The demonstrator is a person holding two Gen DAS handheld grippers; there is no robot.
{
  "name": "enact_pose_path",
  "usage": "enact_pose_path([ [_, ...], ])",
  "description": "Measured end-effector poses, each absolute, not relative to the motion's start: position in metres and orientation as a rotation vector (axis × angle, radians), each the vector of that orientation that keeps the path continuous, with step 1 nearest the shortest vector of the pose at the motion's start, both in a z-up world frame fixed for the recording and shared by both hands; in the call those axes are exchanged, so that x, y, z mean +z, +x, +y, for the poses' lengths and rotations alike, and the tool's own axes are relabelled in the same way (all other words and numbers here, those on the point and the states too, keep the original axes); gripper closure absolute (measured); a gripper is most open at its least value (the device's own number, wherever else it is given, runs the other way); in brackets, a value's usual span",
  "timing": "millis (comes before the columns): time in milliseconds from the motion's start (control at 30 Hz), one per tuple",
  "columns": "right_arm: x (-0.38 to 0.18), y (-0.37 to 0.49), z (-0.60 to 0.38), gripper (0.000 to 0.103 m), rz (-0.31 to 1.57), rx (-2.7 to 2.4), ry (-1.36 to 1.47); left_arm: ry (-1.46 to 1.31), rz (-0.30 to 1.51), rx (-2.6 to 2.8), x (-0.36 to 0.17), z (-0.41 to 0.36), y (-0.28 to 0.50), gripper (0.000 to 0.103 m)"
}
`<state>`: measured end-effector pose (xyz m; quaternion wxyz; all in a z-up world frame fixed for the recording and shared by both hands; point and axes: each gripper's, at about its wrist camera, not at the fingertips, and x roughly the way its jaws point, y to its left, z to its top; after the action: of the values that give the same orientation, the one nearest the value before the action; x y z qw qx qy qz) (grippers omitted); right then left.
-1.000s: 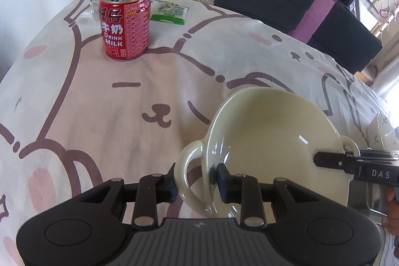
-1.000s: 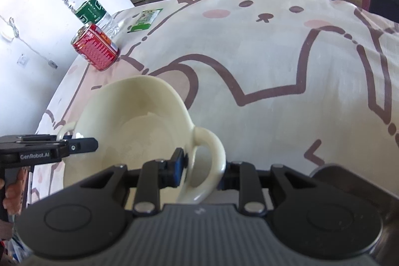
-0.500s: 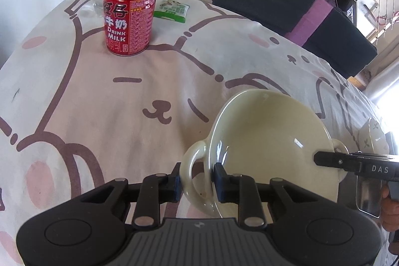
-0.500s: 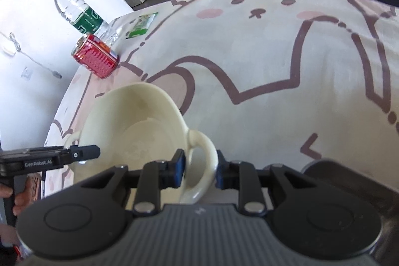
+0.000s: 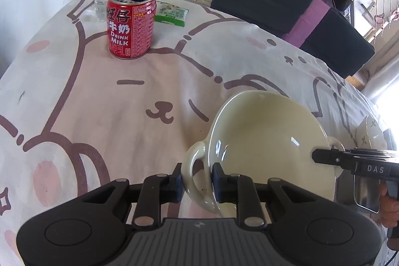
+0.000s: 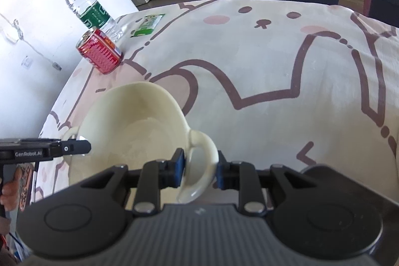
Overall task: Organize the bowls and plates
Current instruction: 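Carry the cream bowl with both tools toward the steel trays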
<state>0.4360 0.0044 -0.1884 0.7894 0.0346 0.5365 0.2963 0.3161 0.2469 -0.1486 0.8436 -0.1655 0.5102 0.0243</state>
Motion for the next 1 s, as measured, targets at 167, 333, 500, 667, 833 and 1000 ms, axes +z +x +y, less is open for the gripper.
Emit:
enact_pose_path([
  [167,-0.185,0.433,0.005,0.073,1.151,0.644,0.067,-0.353,1.069,0.071,-0.143,0.248,0.311,0.078],
  [333,-0.172,0.425,-0.001,0.073,1.121,0.647,0.069,-0.356,1.045,0.078,-0.128,0.245,0.303,0.078],
  [500,-0.153,0.411,-0.014,0.073,1.084,0.638,0.07,-0.352,1.013,0.066,-0.109,0.234,0.289,0.078],
  [667,-0.134,0.39,-0.028,0.073,1.058,0.616,0.062,-0.352,0.997,0.051,-0.092,0.22,0.273,0.078],
  [833,-0.116,0.37,-0.042,0.073,1.028,0.589,0.07,-0.358,0.971,0.034,-0.076,0.204,0.256,0.078],
  [1000,-0.098,0.346,-0.055,0.073,1.007,0.553,0.065,-0.357,0.96,0.027,-0.065,0.189,0.24,0.077],
])
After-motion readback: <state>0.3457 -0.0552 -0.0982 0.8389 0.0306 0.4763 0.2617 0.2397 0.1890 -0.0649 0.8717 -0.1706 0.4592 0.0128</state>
